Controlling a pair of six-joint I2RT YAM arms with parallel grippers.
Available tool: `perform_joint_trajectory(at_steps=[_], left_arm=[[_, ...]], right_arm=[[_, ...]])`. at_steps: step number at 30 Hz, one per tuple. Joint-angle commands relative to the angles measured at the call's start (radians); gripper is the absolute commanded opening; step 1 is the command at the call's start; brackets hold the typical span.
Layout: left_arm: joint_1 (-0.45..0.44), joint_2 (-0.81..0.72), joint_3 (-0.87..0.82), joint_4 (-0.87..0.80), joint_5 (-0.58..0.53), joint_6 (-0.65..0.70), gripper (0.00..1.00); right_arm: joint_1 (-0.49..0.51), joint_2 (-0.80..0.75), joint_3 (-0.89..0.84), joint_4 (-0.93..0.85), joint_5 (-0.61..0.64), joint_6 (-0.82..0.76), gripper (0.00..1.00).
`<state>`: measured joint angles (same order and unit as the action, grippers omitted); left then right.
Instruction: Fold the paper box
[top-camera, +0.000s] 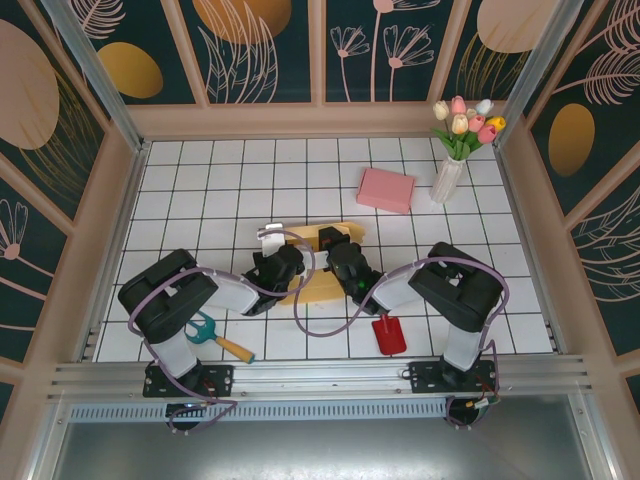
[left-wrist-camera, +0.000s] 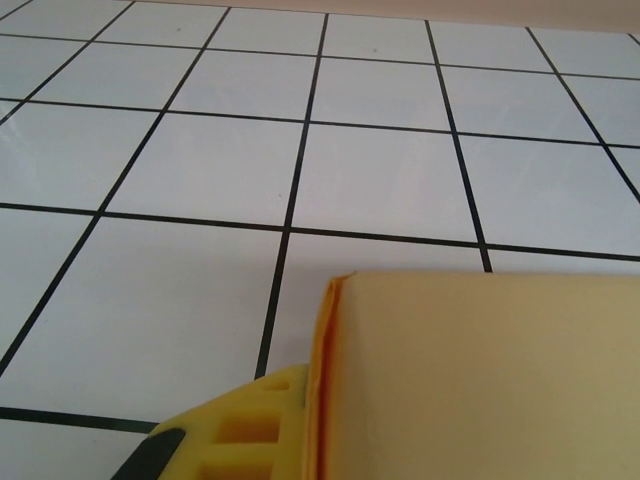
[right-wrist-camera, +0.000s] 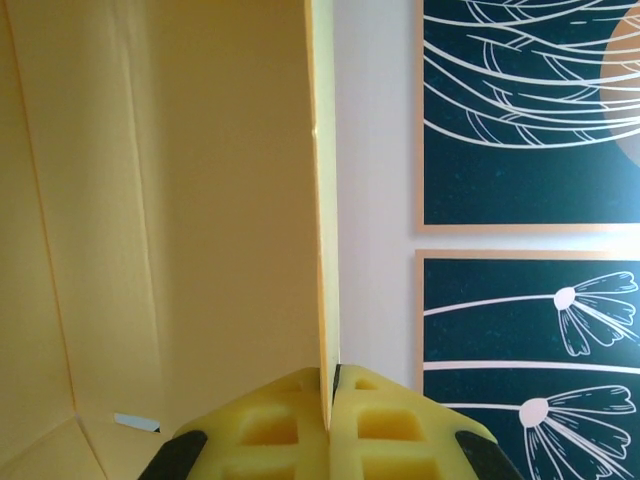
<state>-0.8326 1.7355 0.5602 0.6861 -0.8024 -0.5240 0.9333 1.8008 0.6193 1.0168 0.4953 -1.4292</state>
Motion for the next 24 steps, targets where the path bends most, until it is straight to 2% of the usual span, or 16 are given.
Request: perform_joint_trajectory(at_steps=[1,4,13,19,24], left_arm=[[0.052,0.005,-0.042,0.03,-0.108,-0.013,0.21],[0.052,-0.003,-0.042,0.057,-0.026,0.012,0.31],[0.051,-0.118,-0.128,0.141,0.196,0.055,0.45],[0.051,-0.172,-0.204,0.153,0.221,0.087,0.48],[0.052,-0.122,-0.208,0.177,0.184,0.13,0.48]], right_arm=[[-0.007,0.04,-0.053,-0.162,0.023,0.053,0.0],[-0.007,0.044,-0.051,-0.16,0.021,0.062,0.0],[-0.006,0.065,-0.054,-0.135,0.028,0.053,0.0],[-0.007,0.067,-0.058,-0.135,0.031,0.058,0.0],[-0.005,0.069,-0.067,-0.135,0.033,0.061,0.0]])
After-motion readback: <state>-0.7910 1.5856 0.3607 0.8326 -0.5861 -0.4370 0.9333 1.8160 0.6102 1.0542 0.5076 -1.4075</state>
